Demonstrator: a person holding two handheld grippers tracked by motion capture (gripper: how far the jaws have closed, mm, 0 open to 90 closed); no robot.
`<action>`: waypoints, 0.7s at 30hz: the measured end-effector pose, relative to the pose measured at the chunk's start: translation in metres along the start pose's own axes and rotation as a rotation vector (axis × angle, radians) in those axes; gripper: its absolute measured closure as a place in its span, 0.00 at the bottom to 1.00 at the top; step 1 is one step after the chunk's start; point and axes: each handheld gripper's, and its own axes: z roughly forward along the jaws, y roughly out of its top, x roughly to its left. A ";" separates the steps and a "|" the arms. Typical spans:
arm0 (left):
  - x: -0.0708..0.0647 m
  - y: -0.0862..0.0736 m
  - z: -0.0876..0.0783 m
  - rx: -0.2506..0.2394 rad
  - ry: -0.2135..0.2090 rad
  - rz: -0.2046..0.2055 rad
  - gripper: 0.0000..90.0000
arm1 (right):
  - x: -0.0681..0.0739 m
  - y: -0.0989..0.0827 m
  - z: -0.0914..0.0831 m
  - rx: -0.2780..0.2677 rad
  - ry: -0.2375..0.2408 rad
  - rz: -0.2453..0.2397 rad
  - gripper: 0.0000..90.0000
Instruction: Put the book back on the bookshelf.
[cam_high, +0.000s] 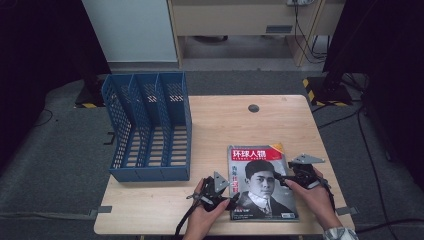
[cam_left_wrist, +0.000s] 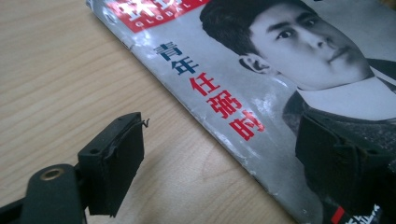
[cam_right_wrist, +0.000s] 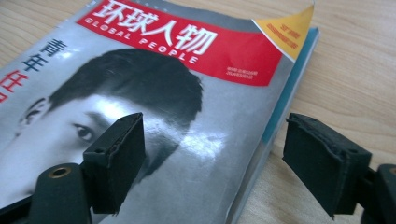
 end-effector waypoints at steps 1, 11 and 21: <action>0.000 0.000 0.000 0.000 0.000 0.000 0.19 | 0.000 0.000 0.000 0.000 0.000 0.000 0.22; -0.004 -0.002 0.006 0.022 -0.040 0.029 0.39 | 0.002 0.000 -0.001 -0.005 0.016 -0.001 0.34; -0.006 -0.001 0.008 0.016 -0.041 0.035 0.42 | 0.007 -0.003 -0.022 -0.080 0.070 0.055 0.51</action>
